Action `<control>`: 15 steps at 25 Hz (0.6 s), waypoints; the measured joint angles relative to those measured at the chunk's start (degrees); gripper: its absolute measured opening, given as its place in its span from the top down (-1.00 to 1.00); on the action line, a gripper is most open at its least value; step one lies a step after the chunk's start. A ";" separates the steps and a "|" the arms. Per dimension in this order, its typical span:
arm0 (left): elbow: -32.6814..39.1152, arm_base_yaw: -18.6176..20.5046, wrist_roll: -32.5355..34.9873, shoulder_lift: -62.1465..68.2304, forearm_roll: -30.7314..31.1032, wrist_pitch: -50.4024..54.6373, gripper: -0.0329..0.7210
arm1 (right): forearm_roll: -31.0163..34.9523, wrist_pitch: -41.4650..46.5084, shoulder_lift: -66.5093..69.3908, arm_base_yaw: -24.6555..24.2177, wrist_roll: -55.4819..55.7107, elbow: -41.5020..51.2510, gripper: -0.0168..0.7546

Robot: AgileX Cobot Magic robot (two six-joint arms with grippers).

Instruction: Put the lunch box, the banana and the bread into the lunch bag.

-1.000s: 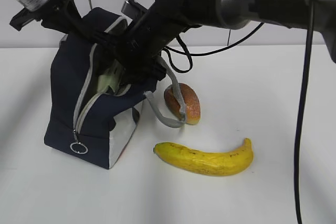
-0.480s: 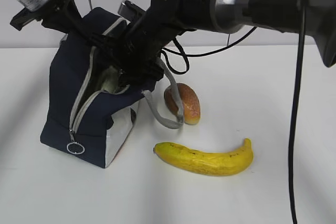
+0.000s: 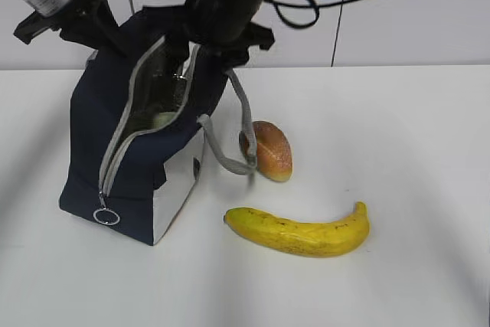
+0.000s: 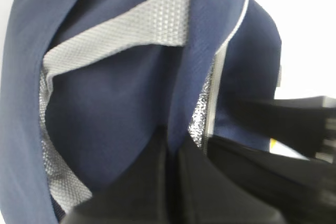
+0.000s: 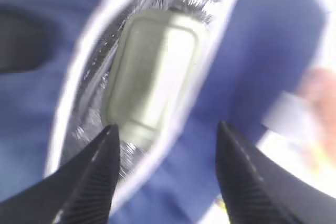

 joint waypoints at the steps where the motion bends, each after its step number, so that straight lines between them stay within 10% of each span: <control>1: 0.00 0.00 0.00 0.00 0.05 0.00 0.92 | -1.36 2.60 -0.81 0.00 -0.99 -1.94 -0.15; 15: 0.00 0.00 0.03 0.00 2.39 0.05 0.92 | -19.17 12.69 -7.66 -0.59 -9.13 -5.83 -0.15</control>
